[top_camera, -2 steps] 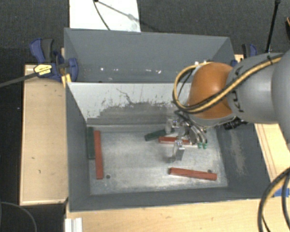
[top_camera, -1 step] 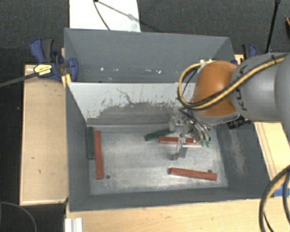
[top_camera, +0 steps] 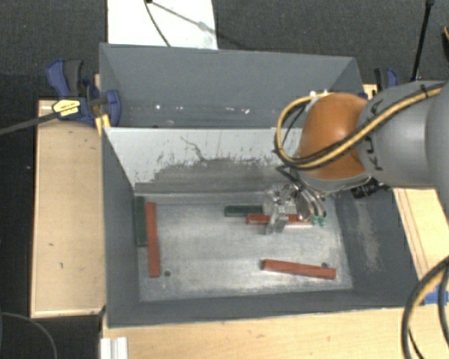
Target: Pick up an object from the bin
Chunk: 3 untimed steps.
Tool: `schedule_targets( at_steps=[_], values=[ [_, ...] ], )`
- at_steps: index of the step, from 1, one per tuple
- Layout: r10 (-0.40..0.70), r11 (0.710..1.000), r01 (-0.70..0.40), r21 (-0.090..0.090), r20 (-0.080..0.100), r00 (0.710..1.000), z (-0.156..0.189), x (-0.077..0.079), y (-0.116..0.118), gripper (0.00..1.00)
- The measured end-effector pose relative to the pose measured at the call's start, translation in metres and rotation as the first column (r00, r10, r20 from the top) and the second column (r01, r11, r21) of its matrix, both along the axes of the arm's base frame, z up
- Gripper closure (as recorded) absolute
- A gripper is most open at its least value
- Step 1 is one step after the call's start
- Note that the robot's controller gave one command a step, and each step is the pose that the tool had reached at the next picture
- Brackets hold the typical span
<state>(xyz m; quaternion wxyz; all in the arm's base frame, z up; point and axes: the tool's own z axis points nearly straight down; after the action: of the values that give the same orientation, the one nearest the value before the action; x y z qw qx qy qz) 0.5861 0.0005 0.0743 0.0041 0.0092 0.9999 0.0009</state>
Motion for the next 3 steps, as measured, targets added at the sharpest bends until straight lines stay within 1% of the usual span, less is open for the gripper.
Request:
schedule_targets(
  at_steps=[1,2,3],
  values=[
    [0.614,0.789,-0.614,-0.009,0.004,0.789,0.000,-0.009,-0.069,1.00],
    [0.629,0.777,-0.629,-0.009,0.002,0.777,0.103,0.004,-0.043,1.00],
    [0.625,0.781,-0.625,-0.002,-0.005,0.781,0.098,0.001,-0.044,0.00]
  ],
)
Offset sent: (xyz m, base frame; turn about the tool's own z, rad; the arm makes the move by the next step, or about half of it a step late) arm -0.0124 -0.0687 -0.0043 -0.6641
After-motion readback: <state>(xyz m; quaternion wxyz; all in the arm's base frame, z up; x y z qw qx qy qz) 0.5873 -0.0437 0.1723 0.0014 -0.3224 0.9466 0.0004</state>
